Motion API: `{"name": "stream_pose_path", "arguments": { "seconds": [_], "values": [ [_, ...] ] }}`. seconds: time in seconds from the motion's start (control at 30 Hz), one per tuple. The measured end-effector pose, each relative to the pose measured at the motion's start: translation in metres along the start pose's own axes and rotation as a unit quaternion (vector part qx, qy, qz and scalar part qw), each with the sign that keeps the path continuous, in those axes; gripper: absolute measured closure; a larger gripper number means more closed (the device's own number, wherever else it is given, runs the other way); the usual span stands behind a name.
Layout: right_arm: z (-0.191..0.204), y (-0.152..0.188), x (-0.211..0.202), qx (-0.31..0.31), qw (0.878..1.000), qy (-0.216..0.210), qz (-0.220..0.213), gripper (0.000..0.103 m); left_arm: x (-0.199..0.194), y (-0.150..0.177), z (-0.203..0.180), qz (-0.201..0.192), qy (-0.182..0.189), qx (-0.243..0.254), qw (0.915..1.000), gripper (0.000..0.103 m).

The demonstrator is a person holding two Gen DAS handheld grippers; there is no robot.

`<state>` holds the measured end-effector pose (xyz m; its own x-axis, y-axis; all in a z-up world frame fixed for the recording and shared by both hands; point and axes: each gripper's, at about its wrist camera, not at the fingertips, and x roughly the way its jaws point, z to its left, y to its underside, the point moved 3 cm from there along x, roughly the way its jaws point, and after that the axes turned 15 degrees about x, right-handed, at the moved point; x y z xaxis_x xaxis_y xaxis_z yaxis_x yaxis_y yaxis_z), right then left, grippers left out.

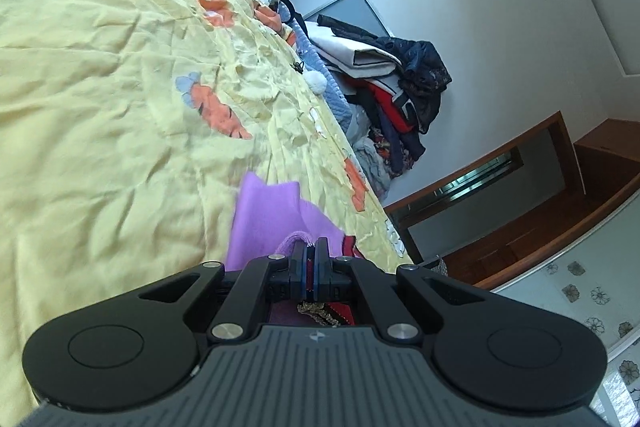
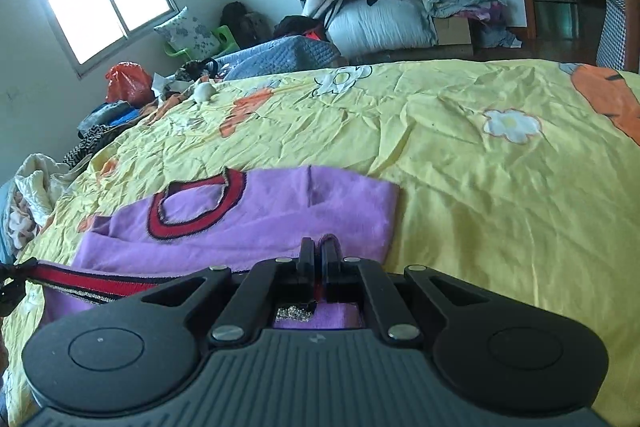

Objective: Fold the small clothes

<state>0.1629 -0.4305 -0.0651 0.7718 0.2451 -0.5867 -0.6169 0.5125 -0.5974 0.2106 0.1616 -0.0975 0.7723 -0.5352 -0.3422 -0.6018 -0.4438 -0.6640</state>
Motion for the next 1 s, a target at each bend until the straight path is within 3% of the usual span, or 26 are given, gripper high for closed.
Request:
{"name": "stream_pose_path", "arguments": {
  "seconds": [0.37, 0.53, 0.63, 0.77, 0.9, 1.0],
  "values": [
    [-0.008, -0.025, 0.055, 0.007, 0.999, 0.036, 0.027, 0.1, 0.049, -0.009, 0.02, 0.019, -0.016, -0.025, 0.9994, 0.101],
    [-0.018, -0.04, 0.071, 0.048, 0.998, 0.051, 0.008, 0.099, 0.065, -0.009, 0.029, 0.041, -0.028, -0.041, 0.9979, 0.1],
    [-0.021, -0.044, 0.077, 0.063, 0.996, 0.058, 0.014, 0.081, 0.068, -0.011, 0.035, 0.05, -0.035, -0.064, 0.9961, 0.098],
    [0.007, -0.035, 0.044, -0.008, 0.997, 0.064, -0.045, 0.079, 0.037, -0.028, 0.016, 0.001, -0.086, 0.017, 0.9962, 0.072],
    [0.037, -0.01, 0.013, -0.088, 0.993, 0.03, -0.067, 0.079, 0.004, -0.026, -0.022, -0.016, -0.097, 0.112, 0.9888, 0.072],
    [0.053, 0.017, 0.02, -0.16, 0.986, 0.049, -0.011, 0.079, 0.003, -0.001, -0.06, 0.026, -0.083, 0.206, 0.9747, 0.071]
  ]
}}
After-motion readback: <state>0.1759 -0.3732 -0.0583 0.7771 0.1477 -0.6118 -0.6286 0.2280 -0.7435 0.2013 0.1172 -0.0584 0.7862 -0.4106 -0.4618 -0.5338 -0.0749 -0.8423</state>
